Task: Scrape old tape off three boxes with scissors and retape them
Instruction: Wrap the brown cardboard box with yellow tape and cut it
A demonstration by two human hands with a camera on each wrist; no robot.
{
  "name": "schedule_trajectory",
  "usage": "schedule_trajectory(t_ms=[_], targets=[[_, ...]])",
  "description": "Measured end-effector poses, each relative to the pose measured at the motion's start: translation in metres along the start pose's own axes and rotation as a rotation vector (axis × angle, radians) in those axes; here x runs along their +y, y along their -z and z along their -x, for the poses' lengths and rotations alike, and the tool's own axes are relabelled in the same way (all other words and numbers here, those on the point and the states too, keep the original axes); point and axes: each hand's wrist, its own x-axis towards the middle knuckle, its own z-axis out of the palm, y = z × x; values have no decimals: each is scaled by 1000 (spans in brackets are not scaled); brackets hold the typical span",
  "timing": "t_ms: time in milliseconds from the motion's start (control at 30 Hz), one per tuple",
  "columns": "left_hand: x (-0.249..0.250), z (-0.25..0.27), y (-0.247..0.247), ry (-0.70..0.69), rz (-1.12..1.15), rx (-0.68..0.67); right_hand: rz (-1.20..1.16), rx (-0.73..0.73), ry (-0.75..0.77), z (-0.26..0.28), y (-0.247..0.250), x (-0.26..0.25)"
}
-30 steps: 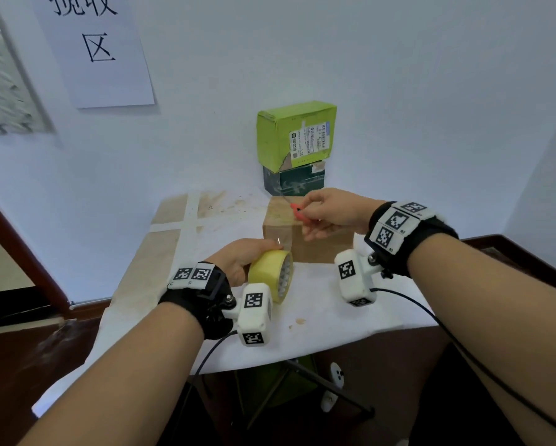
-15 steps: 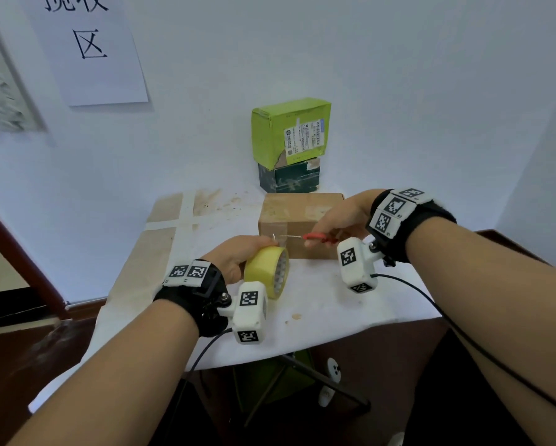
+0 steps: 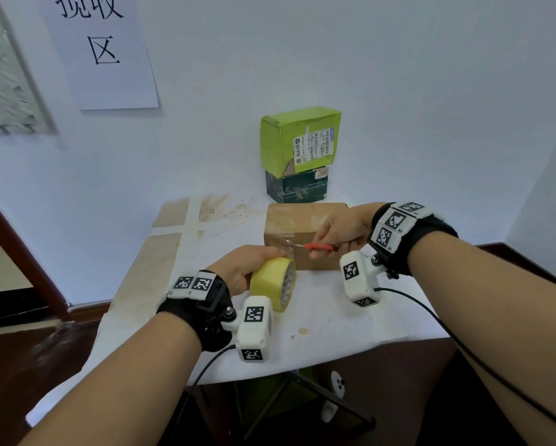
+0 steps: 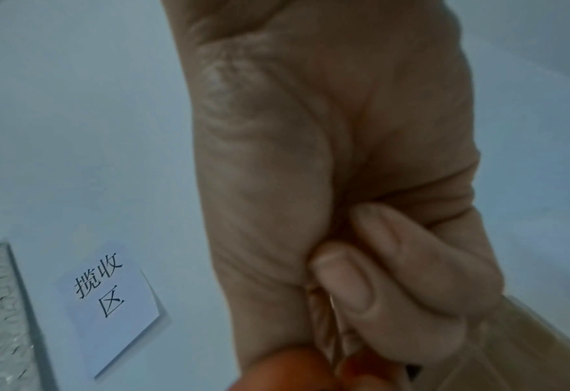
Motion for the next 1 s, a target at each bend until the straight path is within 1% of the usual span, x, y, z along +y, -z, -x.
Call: schedule_trajectory(t_ms=[67, 167, 267, 433, 533, 733, 867, 933, 1000], targets=[[0, 0, 0, 1, 3, 10, -2, -10, 18, -1, -1, -1], [1, -1, 0, 9, 0, 15, 42, -54, -28, -8, -4, -6], [1, -1, 0, 13, -3, 15, 19, -50, -36, -9, -7, -11], [2, 0, -1, 18, -6, 17, 16, -26, 13, -5, -11, -13], [1, -1, 0, 15, -7, 18, 109, 48, 68, 3, -12, -15], [4, 1, 2, 22, -52, 20, 260, 184, 131, 5, -15, -14], [14, 10, 11, 61, -132, -33, 290, 244, 146, 3, -16, -15], [18, 12, 16, 60, -204, -20, 306, 282, 148, 3, -18, -16], [20, 13, 17, 24, -281, 10, 347, 327, 161, 4, -19, -19]])
